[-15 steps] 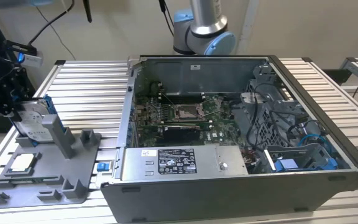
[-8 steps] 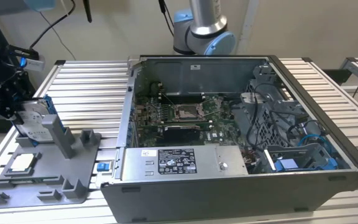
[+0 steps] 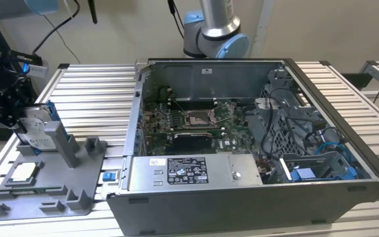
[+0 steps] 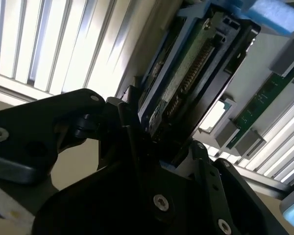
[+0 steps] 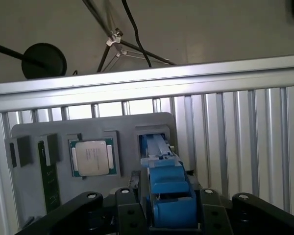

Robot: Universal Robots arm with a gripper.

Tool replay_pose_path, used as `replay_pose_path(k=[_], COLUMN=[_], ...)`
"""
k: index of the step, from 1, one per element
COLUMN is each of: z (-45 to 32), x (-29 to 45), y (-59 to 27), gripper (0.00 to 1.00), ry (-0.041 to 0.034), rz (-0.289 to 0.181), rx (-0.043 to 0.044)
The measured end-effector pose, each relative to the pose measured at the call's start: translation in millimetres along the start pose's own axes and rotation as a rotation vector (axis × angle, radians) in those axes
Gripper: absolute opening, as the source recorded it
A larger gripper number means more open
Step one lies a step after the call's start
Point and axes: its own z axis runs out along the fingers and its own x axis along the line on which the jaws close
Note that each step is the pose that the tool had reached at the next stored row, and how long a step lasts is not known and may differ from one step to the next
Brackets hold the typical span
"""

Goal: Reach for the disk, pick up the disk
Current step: 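Pick up the disk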

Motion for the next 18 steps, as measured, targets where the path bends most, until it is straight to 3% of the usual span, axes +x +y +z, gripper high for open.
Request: replay_pose_path(k=[9,10,18], z=[2.2,2.2,2.3], x=[0.0,0.0,0.0], y=[0.0,0.0,0.0], gripper=[1.00,0.00,0.00], ry=[-0.0003,-0.0003,-0.0004], rz=[-0.001,-0.001,-0.001], rx=[0.0029,0.0030,0.0030])
